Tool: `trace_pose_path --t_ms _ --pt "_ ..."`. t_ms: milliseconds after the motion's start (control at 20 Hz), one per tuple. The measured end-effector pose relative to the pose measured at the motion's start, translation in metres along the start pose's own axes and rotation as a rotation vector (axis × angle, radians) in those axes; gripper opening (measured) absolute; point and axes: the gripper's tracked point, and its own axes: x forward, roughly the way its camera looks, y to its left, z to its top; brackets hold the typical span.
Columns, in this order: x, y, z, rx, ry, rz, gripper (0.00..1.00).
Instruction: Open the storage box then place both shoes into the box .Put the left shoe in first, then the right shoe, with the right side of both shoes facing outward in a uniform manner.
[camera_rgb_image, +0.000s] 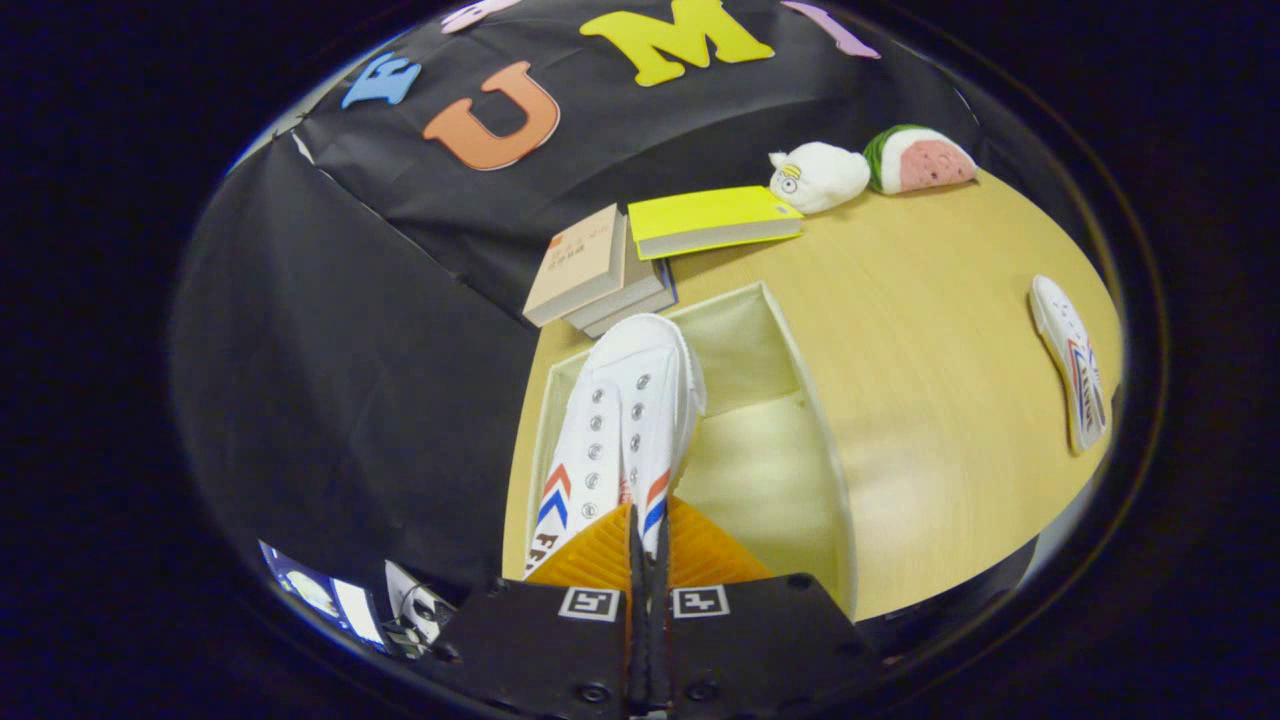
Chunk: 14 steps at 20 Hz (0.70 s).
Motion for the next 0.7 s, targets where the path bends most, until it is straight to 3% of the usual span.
trace_pose_path --t_ms 300,550,650,700 --pt "0.031 0.0 -0.017 -0.082 0.021 -0.084 0.06" --pt "0.047 -0.002 -0.036 -0.125 0.117 -0.065 0.09" --pt "0.05 0.005 -0.041 -0.133 0.143 -0.038 0.17" --pt "0.051 0.01 -0.041 -0.143 0.148 -0.013 0.26"
